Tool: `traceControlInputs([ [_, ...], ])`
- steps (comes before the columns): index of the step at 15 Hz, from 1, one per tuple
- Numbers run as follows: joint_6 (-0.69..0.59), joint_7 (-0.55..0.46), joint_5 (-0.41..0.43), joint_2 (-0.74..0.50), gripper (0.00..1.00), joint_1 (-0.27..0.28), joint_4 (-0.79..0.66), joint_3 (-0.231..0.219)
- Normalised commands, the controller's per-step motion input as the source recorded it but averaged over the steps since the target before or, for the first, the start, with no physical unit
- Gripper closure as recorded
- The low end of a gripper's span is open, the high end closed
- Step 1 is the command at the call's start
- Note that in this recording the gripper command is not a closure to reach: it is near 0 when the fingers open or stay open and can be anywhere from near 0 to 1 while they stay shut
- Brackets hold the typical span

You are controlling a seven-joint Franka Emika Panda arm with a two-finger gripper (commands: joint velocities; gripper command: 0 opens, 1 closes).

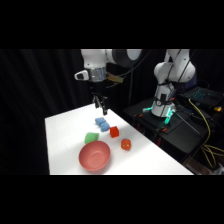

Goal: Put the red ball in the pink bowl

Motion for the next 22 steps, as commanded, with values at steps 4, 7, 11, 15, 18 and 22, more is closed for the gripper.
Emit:
traceControlInputs([
  [4,0.02,0.06,-0.020,-0.04,0.00,0.011,-0.03,0.037],
  [7,0.13,0.16,-0.057,-0.17,0.00,0.063,-0.18,0.068],
  [11,0.26,0.20,-0.053,-0.26,0.00,0.075,-0.34,0.067],
  [15,0.36,0.19,0.026,-0.27,0.00,0.062,-0.42,0.053],
  [18,0.43,0.18,0.065,-0.20,0.00,0.064,-0.40,0.055],
  [22,0.43,0.21,0.001,-0.09,0.00,0.077,-0.34,0.060],
])
